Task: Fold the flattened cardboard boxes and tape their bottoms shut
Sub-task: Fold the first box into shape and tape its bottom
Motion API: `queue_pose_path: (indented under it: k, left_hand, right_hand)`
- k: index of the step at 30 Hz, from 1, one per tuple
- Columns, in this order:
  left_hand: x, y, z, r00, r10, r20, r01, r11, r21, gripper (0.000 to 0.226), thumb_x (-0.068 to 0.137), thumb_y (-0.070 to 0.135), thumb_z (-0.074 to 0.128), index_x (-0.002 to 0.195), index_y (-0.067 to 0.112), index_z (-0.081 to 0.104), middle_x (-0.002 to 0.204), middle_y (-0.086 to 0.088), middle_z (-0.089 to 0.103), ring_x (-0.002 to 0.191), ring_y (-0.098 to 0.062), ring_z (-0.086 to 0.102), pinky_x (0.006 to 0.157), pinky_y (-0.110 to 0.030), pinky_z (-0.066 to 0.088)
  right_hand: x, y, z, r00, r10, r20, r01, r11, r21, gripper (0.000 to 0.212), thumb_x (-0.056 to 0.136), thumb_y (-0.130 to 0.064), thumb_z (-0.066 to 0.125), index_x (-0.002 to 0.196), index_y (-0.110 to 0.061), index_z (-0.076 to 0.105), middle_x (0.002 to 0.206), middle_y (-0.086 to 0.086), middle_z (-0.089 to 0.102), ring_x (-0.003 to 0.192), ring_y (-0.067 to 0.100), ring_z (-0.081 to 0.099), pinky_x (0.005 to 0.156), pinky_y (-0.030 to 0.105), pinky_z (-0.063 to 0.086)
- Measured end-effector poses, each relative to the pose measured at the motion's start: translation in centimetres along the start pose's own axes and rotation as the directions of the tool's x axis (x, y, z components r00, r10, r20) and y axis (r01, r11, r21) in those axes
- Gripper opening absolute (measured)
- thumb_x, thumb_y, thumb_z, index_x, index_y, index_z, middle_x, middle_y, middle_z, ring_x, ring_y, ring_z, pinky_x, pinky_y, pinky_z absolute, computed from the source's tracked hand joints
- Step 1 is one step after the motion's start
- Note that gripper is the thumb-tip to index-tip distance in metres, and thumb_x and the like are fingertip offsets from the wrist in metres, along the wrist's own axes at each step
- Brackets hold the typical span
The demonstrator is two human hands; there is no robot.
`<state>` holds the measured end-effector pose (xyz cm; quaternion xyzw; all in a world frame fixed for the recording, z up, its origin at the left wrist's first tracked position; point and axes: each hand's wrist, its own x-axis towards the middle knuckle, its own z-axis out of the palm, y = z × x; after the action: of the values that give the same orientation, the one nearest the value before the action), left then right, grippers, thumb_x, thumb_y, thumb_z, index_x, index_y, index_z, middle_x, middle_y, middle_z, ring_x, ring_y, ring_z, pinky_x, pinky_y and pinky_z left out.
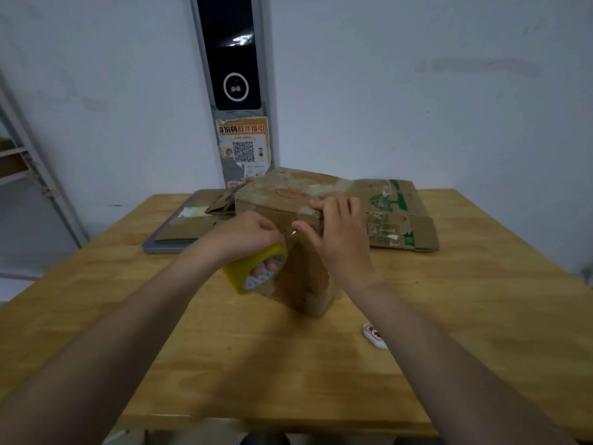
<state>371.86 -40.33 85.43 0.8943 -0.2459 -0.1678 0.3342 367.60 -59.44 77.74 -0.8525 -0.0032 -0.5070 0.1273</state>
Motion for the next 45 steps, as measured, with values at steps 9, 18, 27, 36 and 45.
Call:
queue_pose_path:
  k: [9, 18, 27, 36, 45]
  left_hand:
    - [0.9, -0.1, -0.2, 0.997, 0.03, -0.073, 0.019, 0.809, 0.587, 0.05, 0.103, 0.063, 0.037, 0.092, 0.026, 0.07, 0.091, 0.0, 0.064, 0.081, -0.017, 0.059, 0.066, -0.031, 0.039]
    - [0.4, -0.3, 0.1, 0.961, 0.141, -0.238, -0.091, 0.974, 0.207, 0.031, 0.099, 0.044, 0.058, 0.078, 0.037, 0.08, 0.086, 0.015, 0.074, 0.078, -0.01, 0.066, 0.062, -0.026, 0.047]
    - [0.4, -0.1, 1.2, 0.931, 0.132, -0.34, -0.02, 0.949, 0.314, 0.034, 0.094, 0.036, 0.056, 0.071, 0.04, 0.081, 0.067, 0.021, 0.071, 0.063, -0.013, 0.066, 0.053, -0.026, 0.047]
    - [0.4, -0.4, 1.6, 0.958, 0.091, -0.272, -0.037, 0.979, 0.2, 0.034, 0.099, 0.021, 0.051, 0.079, 0.022, 0.079, 0.071, 0.022, 0.074, 0.05, -0.02, 0.071, 0.056, -0.032, 0.057]
    - [0.4, -0.8, 1.3, 0.962, 0.094, -0.256, -0.053, 0.986, 0.161, 0.031, 0.103, 0.026, 0.049, 0.087, 0.025, 0.076, 0.066, 0.011, 0.075, 0.047, -0.018, 0.07, 0.061, -0.03, 0.057]
  right_hand:
    - [0.3, 0.0, -0.8, 0.997, 0.016, 0.073, -0.014, 1.0, -0.025, 0.051, 0.093, -0.057, 0.063, 0.115, -0.011, 0.063, 0.116, 0.005, 0.058, 0.101, 0.027, 0.05, 0.082, 0.036, 0.049]
    - [-1.1, 0.4, -3.2, 0.955, 0.172, 0.242, -0.244, 0.92, 0.308, 0.066, 0.09, -0.039, 0.075, 0.14, -0.028, 0.033, 0.144, -0.002, 0.041, 0.132, 0.011, 0.04, 0.104, 0.022, 0.037]
    - [-8.9, 5.1, -8.1, 0.247, 0.533, 0.809, -0.24, 0.843, -0.482, 0.033, 0.085, -0.034, 0.075, 0.07, -0.016, 0.052, 0.072, 0.001, 0.058, 0.065, 0.021, 0.058, 0.058, 0.027, 0.041]
    - [-11.6, 5.8, -6.7, 0.374, 0.33, 0.867, -0.317, 0.924, -0.215, 0.029, 0.104, -0.018, 0.045, 0.117, -0.013, 0.071, 0.119, 0.003, 0.066, 0.108, 0.023, 0.061, 0.089, 0.032, 0.049]
    - [-7.9, 2.3, -6.8, 0.75, 0.293, 0.593, -0.532, 0.8, 0.277, 0.013, 0.104, -0.026, 0.054, 0.102, -0.026, 0.067, 0.08, -0.019, 0.058, 0.072, -0.015, 0.055, 0.061, 0.007, 0.039]
